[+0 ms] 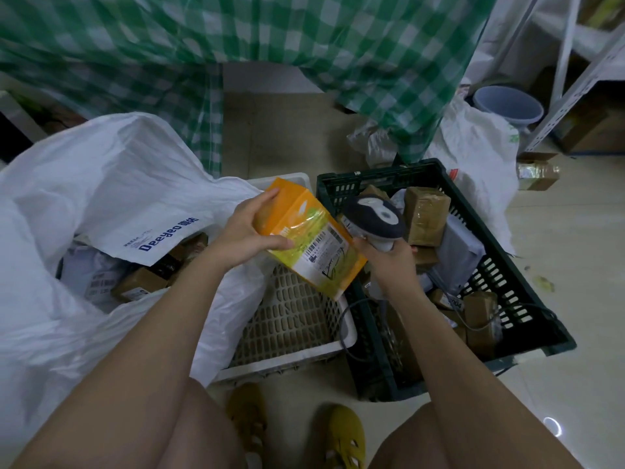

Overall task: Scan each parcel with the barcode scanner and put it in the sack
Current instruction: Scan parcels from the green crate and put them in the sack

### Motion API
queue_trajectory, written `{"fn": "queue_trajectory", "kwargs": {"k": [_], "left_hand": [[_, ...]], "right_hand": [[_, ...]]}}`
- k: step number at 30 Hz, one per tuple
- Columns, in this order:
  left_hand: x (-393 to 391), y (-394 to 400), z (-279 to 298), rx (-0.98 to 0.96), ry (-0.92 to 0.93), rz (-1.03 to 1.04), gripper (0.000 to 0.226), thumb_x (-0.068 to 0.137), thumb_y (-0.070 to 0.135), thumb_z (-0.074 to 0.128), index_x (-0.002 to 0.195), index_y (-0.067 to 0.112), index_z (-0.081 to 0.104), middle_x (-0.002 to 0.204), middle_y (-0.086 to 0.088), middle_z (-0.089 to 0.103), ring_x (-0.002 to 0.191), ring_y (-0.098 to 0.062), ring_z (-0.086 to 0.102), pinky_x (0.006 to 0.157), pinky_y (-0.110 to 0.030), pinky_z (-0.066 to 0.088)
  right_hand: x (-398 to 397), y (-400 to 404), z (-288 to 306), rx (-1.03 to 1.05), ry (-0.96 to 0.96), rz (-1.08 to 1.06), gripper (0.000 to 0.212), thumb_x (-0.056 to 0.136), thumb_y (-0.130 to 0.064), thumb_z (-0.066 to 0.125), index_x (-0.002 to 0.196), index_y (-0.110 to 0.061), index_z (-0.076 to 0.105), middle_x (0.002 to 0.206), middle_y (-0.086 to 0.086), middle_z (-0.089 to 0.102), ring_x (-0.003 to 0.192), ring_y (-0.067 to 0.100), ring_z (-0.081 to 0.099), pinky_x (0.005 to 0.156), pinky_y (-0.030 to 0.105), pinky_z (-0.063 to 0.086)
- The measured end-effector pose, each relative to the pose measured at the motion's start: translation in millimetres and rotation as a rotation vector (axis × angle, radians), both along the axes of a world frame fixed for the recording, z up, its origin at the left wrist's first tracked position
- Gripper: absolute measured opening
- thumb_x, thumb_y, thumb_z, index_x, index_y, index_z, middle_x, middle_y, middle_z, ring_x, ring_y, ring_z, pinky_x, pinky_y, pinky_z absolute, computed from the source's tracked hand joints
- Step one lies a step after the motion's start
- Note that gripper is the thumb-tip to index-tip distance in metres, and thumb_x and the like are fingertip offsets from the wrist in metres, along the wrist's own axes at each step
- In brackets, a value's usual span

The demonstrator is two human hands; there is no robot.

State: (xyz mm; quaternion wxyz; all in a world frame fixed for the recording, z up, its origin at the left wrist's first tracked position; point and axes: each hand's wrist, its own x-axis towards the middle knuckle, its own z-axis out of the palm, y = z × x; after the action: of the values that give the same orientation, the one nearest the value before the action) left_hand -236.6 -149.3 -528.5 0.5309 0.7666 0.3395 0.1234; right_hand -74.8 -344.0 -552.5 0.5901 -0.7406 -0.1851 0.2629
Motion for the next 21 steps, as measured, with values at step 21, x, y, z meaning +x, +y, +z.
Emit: {"fn": "queue_trajectory", "kwargs": {"k": [21], "left_hand": [[6,0,-21,-0.226,-0.166,0.299,0.074,0.077,0.027,0.079,0.13,0.03,0.027,0.127,0.0,0.047,0.108,-0.011,0.055,0.089,-0.033,0.053]], "right_hand": [[-26,-2,21,-0.026,-0.1,0.219,0.013,0.088,-0.026,0.068,0.08,-0.025,0.058,0.056,-0.01,0.057,0.049,-0.002,0.053,0.048,0.015,0.043]]}}
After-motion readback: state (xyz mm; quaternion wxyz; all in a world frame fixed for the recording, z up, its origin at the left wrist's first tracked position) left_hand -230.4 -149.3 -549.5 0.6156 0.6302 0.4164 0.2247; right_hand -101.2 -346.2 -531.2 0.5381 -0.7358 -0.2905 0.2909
